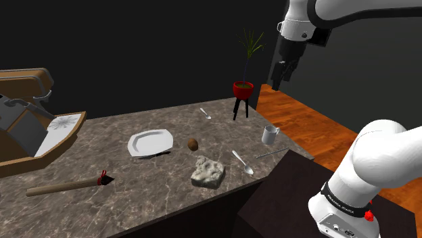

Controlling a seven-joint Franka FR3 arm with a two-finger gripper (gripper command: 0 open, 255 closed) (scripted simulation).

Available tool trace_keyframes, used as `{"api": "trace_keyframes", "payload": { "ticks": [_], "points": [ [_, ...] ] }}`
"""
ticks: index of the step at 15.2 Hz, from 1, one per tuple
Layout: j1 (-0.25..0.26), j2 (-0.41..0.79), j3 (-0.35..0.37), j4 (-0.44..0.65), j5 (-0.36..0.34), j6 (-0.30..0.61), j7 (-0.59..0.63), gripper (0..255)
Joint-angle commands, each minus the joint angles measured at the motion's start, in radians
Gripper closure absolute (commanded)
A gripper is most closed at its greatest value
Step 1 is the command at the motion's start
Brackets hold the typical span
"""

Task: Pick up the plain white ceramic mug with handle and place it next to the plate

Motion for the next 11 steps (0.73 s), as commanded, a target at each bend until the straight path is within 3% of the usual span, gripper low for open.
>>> {"api": "trace_keyframes", "payload": {
  "ticks": [1,11],
  "points": [
    [0.0,0.0,0.0,0.0,0.0,0.0,0.0,0],
    [-0.066,0.215,-0.144,-0.096,-0.064,0.267,-0.09,0]
  ]
}}
